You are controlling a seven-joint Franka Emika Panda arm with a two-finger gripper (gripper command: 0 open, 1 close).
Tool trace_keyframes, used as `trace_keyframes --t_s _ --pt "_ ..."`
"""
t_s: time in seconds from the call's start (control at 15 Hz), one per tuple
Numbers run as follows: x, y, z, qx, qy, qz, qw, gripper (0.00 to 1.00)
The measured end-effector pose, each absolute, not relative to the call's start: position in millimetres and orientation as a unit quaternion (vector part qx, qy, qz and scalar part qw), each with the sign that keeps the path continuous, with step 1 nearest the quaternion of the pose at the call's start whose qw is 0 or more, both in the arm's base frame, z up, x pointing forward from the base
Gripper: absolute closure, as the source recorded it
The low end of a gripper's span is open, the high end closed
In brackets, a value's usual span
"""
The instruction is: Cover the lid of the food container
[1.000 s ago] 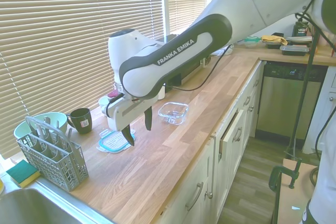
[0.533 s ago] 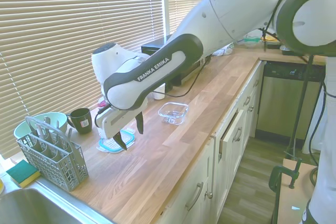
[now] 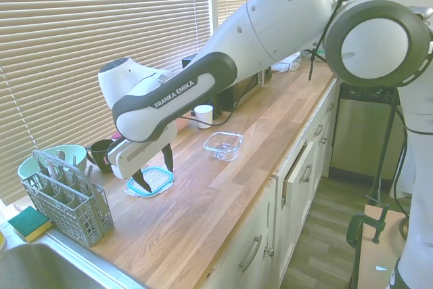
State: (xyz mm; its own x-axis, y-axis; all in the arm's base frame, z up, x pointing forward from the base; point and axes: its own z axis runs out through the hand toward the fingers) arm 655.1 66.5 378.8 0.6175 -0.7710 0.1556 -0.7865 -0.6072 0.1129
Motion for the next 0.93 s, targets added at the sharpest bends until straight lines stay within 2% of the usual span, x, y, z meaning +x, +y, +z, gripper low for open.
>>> trace_keyframes --t_s 0.93 --pt "705 81 375 0.889 -0.445 0.046 0.100 0.00"
